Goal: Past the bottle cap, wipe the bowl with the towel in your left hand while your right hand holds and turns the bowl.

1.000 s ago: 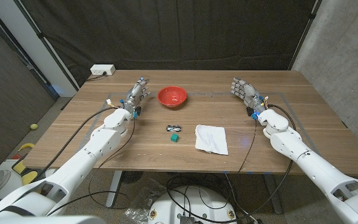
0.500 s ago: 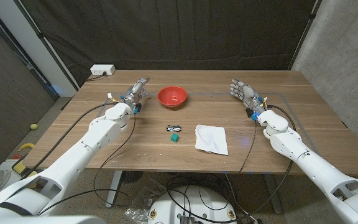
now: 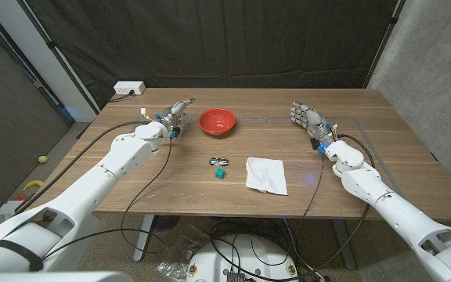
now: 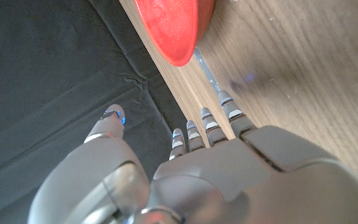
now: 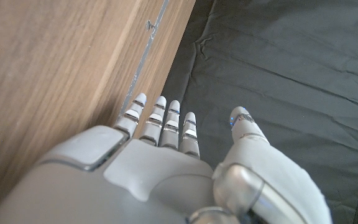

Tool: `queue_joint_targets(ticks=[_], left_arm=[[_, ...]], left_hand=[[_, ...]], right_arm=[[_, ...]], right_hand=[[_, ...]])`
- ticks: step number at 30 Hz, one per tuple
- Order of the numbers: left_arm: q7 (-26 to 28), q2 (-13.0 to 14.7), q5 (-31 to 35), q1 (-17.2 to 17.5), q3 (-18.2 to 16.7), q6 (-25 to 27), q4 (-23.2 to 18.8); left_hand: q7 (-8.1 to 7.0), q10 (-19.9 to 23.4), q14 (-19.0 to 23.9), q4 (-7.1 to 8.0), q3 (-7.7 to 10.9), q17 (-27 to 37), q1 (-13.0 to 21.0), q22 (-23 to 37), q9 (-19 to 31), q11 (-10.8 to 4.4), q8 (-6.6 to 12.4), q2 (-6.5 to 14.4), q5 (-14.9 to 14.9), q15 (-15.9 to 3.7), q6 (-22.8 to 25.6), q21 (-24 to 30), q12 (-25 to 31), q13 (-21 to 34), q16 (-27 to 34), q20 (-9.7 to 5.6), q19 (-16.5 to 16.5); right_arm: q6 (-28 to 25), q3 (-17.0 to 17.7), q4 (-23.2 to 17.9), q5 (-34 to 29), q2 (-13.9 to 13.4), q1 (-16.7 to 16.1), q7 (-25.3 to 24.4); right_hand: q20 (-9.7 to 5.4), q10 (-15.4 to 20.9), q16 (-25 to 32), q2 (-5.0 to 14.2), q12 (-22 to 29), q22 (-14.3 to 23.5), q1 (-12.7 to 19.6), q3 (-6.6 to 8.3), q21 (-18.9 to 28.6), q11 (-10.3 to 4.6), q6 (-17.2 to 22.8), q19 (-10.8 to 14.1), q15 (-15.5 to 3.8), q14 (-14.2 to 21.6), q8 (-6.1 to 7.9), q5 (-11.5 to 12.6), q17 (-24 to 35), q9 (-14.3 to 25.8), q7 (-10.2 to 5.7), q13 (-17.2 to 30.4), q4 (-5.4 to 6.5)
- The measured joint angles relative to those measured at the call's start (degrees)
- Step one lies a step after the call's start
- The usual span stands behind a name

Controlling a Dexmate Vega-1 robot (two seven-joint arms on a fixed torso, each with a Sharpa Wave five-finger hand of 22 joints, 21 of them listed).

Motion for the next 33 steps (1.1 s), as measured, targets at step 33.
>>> queue_joint_targets(ticks=[33], left_arm=[[-4.6, 1.0, 8.5, 1.2, 1.9, -12.7, 3.7]], left_hand=[[-0.01, -0.2, -2.3, 0.72, -1.19, 0.3, -0.8, 0.2, 0.0, 0.21, 0.00, -0.7, 0.4, 0.41, 0.0, -0.8, 0.0, 0.0, 0.0, -1.63, -2.9]], right_arm=[[-6.8, -2.5, -14.8, -13.2, -6.2, -6.7, -11.5]], right_hand=[[-0.60, -0.2, -0.2, -0.58, -0.3, 0.0, -1.1, -1.12, -0.3, -0.19, -0.5, -1.0, 0.41, -1.4, 0.00, -0.4, 0.0, 0.0, -0.53, 0.1, 0.46]])
